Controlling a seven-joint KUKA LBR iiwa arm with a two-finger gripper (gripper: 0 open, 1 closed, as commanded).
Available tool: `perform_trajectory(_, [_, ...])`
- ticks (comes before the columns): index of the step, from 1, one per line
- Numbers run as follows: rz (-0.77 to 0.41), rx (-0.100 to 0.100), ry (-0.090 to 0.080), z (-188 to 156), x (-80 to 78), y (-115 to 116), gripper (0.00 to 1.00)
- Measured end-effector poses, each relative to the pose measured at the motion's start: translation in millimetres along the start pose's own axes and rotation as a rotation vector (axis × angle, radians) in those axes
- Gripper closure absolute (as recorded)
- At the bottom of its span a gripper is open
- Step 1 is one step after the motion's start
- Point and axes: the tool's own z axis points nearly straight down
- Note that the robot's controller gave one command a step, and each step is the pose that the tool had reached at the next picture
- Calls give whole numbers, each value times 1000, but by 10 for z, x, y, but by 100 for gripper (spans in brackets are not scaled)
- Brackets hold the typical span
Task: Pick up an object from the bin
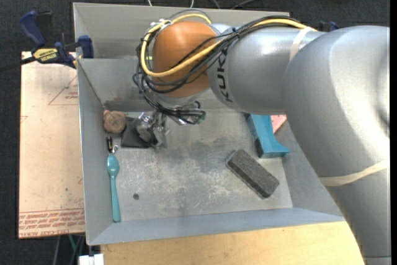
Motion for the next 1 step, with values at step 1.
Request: perform_trajectory(1, [7,-4,4,-746,28,143,100])
